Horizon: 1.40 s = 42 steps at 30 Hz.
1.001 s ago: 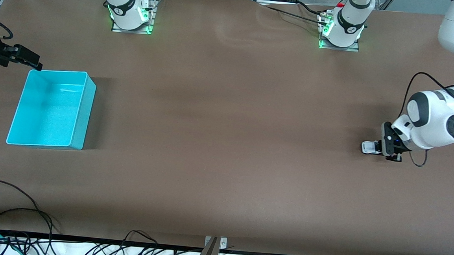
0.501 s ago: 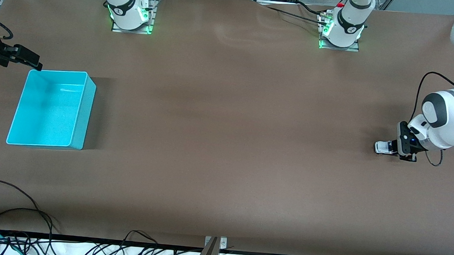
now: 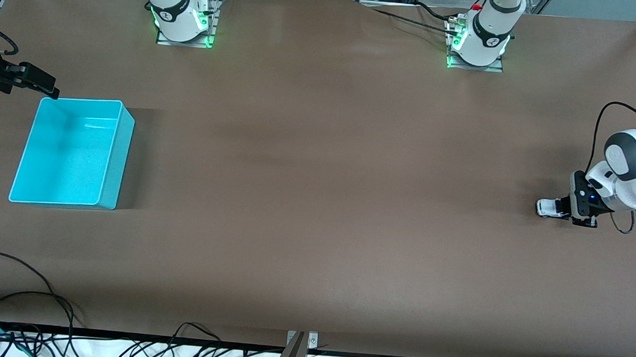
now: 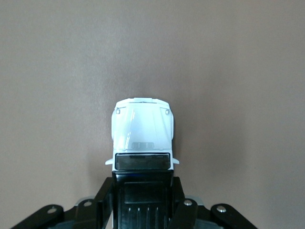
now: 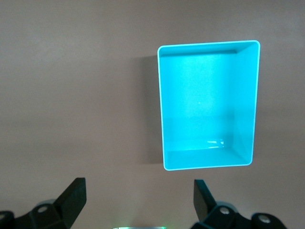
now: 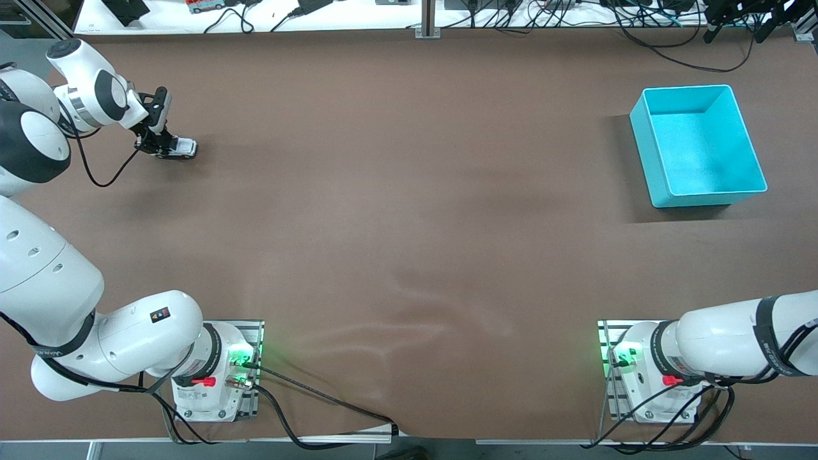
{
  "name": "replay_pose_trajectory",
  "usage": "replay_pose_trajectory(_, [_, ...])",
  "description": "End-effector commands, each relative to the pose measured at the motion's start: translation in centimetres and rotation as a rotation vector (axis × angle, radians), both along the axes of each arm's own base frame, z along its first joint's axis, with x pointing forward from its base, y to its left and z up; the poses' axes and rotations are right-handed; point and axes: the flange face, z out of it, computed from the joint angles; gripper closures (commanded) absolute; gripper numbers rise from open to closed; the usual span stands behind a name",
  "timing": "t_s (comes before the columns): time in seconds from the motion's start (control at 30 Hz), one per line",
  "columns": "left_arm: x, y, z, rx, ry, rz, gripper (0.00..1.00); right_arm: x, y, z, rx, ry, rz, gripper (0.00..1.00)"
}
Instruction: Wind and store white jeep toy
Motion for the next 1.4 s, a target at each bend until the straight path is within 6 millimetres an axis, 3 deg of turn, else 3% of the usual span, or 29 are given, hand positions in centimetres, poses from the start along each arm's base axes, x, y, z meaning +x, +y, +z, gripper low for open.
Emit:
replay_pose_trajectory(0.0, [-0.8,1.3,-4.2,-0.014,0.035,-0.017,0.82,0.0,-0.2,0.5,-0.004,-0.005,-0.004,0.0])
replay_pose_trajectory(0.07, [-0.7,1.4,-4.0,-0.012,0.032,-0.017,0.78,0.1,-0.1,0.4,-0.004,-0.005,-0.003,0.0])
replay_pose_trajectory(0.1, [-0.6,1.3,-3.9,-0.012,0.031,-0.016,0.69,0.0,-0.1,0.4,-0.004,-0.003,-0.003,0.0])
replay_pose_trajectory(0.2, [-0.1,1.4,-3.1,-0.006,0.018,-0.007,0.08,0.0,-0.1,0.4,-0.004,-0.003,-0.003,0.0])
replay_pose_trajectory(0.23, [0.1,1.2,-2.9,-0.007,0.016,-0.007,0.0,0.1,-0.2,0.4,-0.004,-0.005,-0.004,0.0])
replay_pose_trajectory(0.57, [3.1,-0.5,2.5,-0.008,0.055,-0.026,0.0,0.1,-0.1,0.4,-0.004,-0.005,-0.003,0.0])
replay_pose_trajectory(1.03, [2.7,-2.1,7.4,-0.001,0.13,0.136,0.0,0.1,-0.2,0.4,-0.004,-0.005,-0.004,0.0])
replay_pose_trajectory(1.37, [3.4,-7.9,13.8,0.028,0.21,0.285,0.0,0.0,-0.1,0.4,-0.004,-0.003,-0.003,0.0])
